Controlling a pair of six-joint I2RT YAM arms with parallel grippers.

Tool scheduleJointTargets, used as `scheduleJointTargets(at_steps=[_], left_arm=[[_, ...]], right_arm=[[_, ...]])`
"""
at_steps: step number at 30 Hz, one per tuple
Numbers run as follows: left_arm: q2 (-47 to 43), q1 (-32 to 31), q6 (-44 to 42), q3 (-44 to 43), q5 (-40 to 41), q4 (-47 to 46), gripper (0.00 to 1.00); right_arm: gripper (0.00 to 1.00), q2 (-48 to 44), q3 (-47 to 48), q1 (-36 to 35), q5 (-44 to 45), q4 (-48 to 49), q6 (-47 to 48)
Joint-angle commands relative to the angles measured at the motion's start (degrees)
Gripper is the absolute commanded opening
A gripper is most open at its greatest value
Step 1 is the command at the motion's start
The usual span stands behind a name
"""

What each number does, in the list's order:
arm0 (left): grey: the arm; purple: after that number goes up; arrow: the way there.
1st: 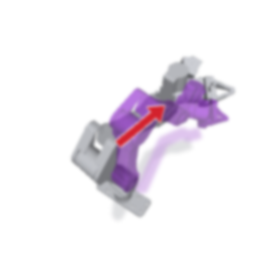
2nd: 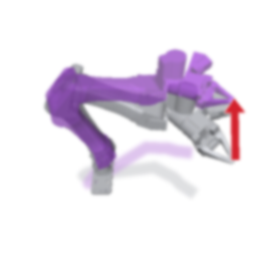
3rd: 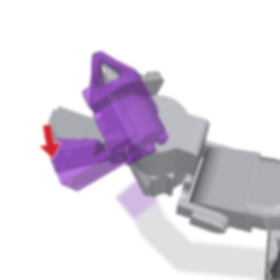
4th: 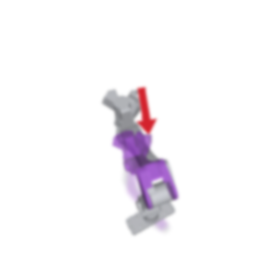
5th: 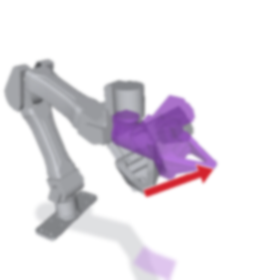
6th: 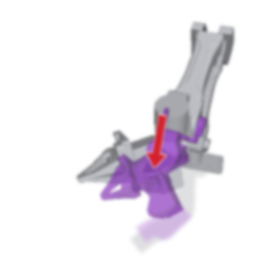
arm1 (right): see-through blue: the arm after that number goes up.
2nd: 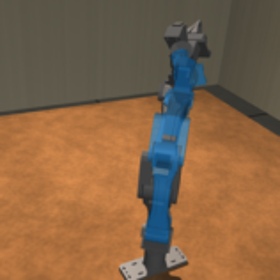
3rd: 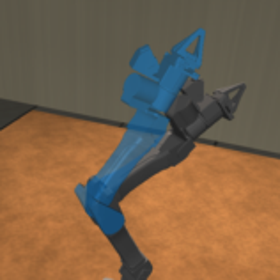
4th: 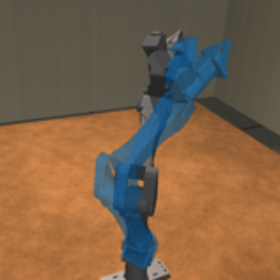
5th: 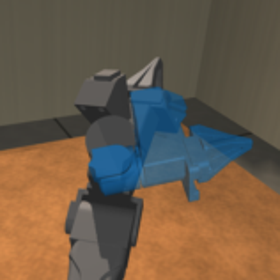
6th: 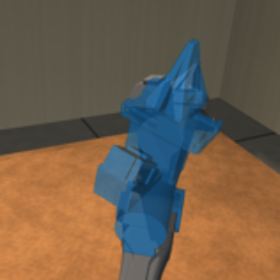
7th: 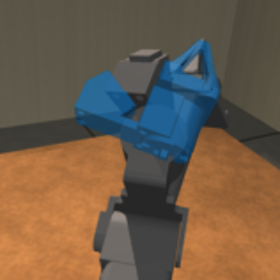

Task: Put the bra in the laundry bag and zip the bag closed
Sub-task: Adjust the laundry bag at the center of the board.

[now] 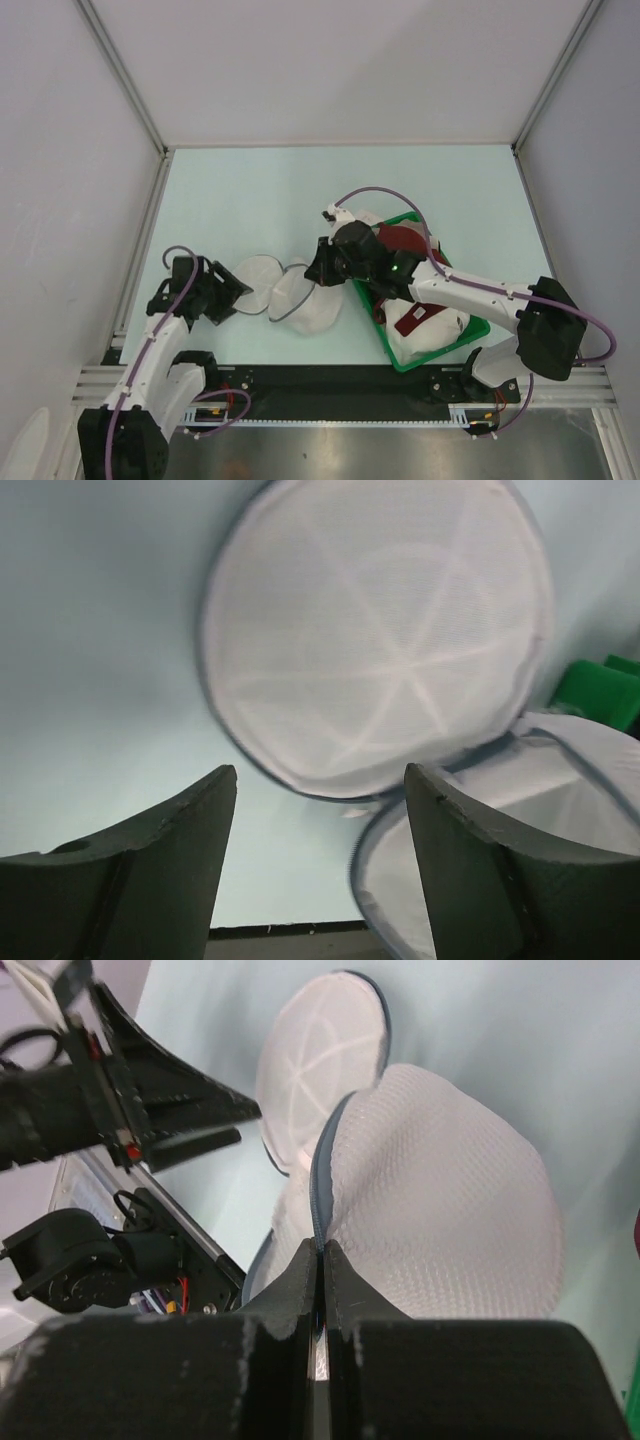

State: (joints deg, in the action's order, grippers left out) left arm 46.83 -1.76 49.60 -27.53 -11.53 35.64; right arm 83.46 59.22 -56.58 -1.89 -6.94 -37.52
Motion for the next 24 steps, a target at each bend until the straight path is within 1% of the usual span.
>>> scheduleJointTargets(at_steps=[1, 4, 6, 7, 8, 9, 10, 15, 17, 18, 20, 21, 22, 23, 24], left_arm=[[-4.9, 1.6, 8.6, 4.5, 2.3, 1.2, 0.73], [-6.2, 1.6, 12.4, 7.8, 2.0, -2.1, 0.71], [-5.3, 1.6, 13.7, 9.4, 1.0, -4.9, 0.67], [-4.0, 1.6, 13.9, 9.7, 0.9, -6.4, 0.66], [-3.1, 1.6, 13.9, 10.2, 0.7, -7.2, 0.61], [-2.3, 1.6, 14.1, 10.4, 1.0, -7.8, 0.59], [-0.1, 1.6, 14.3, 10.4, 1.2, -8.4, 0.58], [4.6, 1.6, 14.4, 10.7, 2.2, -12.1, 0.52], [6.1, 1.6, 14.3, 11.0, 3.2, -14.0, 0.46], [6.4, 1.6, 14.1, 11.3, 3.1, -14.6, 0.39], [7.0, 1.6, 13.2, 11.3, 3.5, -15.2, 0.29], [6.8, 1.6, 12.5, 10.8, 4.2, -15.3, 0.17], [5.9, 1.6, 10.7, 10.4, 4.8, -15.2, 0.09], [5.0, 1.6, 9.8, 9.7, 6.0, -13.2, 0.03], [3.7, 1.6, 8.8, 7.9, 8.3, -12.3, 0.00]], right_arm=[[0.00, -2.0, -0.1, 0.9, -1.8, 3.3, 0.3], [0.00, -2.0, -0.4, 1.3, -2.7, 3.2, 0.5], [0.00, -2.1, -0.6, 1.6, -2.9, 3.2, 0.4], [0.00, -2.1, -0.7, 1.8, -3.3, 3.3, 0.3], [0.00, -2.2, -0.8, 1.9, -3.4, 3.5, 0.2], [0.00, -2.2, -0.8, 2.0, -3.5, 3.6, 0.3], [0.00, -2.2, -0.8, 2.0, -3.7, 3.7, 0.3], [0.00, -2.2, -0.7, 2.3, -4.4, 4.1, 0.2], [0.00, -2.2, -0.7, 2.3, -4.7, 4.2, 0.1], [0.00, -2.1, -0.7, 2.3, -4.8, 4.2, 0.0], [0.00, -2.3, -0.7, 2.3, -4.9, 4.2, 0.0], [0.00, -2.3, -0.7, 2.3, -4.8, 4.1, -0.2], [0.00, -2.2, -0.7, 2.4, -4.7, 4.2, -0.1], [0.00, -2.2, -0.7, 2.4, -4.8, 4.0, -0.1], [0.00, -2.2, -0.7, 2.5, -4.8, 3.7, -0.1]])
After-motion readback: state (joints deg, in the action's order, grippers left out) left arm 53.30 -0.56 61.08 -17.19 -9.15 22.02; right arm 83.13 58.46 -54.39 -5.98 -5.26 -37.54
